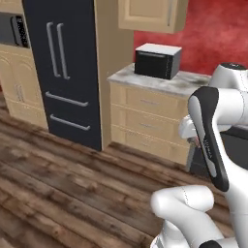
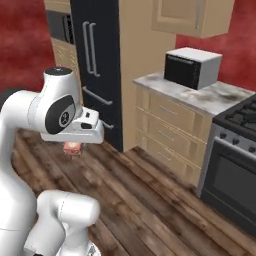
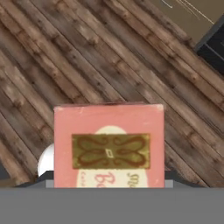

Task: Pick up the sponge and bar soap from the sink, and place them back in the cabinet, and close the cabinet door.

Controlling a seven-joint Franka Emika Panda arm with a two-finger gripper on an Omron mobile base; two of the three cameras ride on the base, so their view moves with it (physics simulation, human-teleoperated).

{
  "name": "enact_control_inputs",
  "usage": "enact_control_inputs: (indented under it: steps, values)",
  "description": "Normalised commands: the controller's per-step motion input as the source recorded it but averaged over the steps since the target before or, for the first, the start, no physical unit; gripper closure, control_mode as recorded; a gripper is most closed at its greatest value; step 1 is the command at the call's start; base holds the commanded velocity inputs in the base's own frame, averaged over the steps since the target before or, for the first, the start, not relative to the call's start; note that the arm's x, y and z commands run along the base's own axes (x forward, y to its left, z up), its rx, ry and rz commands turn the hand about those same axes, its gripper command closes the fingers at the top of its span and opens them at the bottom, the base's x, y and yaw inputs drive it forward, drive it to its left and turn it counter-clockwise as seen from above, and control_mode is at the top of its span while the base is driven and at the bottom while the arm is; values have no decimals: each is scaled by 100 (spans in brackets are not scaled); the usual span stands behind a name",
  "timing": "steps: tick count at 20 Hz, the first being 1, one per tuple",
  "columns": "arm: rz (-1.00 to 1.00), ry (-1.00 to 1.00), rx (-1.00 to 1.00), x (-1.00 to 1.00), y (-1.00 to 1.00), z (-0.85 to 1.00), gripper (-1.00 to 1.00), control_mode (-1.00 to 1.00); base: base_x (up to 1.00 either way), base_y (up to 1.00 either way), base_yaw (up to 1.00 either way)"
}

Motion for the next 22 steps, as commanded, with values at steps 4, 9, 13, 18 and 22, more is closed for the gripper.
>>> enact_control_inputs:
  steps: [4, 9, 13, 18, 22]
  values:
    - [0, 0, 0, 0, 0, 0, 100, 100, 36, 0, -48]
    - [0, 0, 0, 0, 0, 0, 100, 100, 31, 0, -45]
    - [0, 0, 0, 0, 0, 0, 100, 100, 29, 0, -43]
    - [0, 0, 0, 0, 0, 0, 100, 100, 36, -1, -38]
    - [0, 0, 0, 0, 0, 0, 100, 100, 37, -10, -33]
